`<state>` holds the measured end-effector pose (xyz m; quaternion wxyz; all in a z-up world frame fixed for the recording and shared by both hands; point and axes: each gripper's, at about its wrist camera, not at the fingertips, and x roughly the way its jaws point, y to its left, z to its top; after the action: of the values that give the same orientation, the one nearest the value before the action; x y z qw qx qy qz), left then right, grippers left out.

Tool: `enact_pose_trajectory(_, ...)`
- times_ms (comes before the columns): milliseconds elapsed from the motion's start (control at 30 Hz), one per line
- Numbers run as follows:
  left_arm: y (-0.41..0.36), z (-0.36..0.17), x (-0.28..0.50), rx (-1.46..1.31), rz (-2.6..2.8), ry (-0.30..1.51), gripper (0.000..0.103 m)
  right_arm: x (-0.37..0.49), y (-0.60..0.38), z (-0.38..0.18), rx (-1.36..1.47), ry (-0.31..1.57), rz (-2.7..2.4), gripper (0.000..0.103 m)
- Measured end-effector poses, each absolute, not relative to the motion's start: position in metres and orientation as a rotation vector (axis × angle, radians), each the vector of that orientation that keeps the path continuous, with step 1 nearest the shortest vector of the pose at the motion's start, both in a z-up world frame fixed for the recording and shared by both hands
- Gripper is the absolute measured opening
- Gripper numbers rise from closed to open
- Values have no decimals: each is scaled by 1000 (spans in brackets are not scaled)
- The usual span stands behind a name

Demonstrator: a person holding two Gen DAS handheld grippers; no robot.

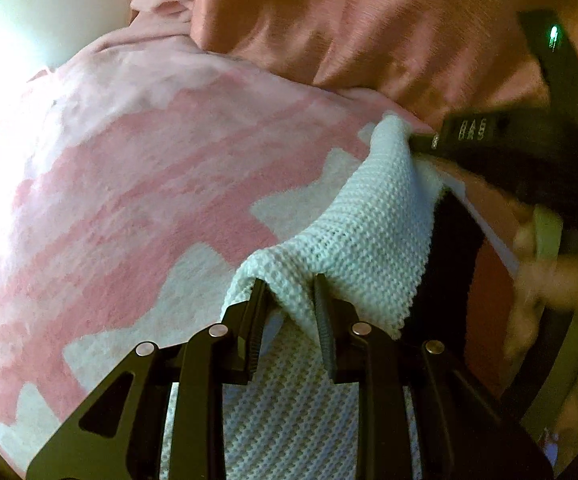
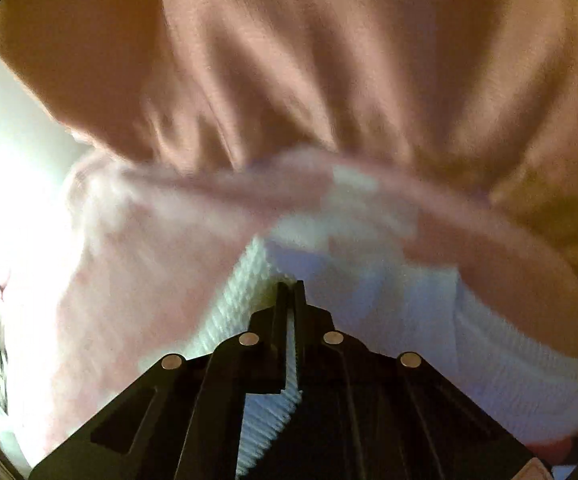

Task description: Fold small clothes

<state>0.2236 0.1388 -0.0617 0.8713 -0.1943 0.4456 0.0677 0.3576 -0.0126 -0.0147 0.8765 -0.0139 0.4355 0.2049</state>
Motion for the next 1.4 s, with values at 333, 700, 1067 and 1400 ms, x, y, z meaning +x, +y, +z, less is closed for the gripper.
enact_pose_trajectory(333,143,-62,224,-442,122,932,24,372,-23,-10,71,905,426,17)
enact_pose_trajectory(700,147,-62,220,-482,109,917,24,376,-2,-45,-45,996,447,9)
enact_pose_trajectory(1067,146,-60,223,-460,116,911,24,414,39,-67,-78,966,413,5)
enact_pose_trajectory(1400,138,-51,221,-396,84,945,32,308,-29,-16,-36,889,531,7)
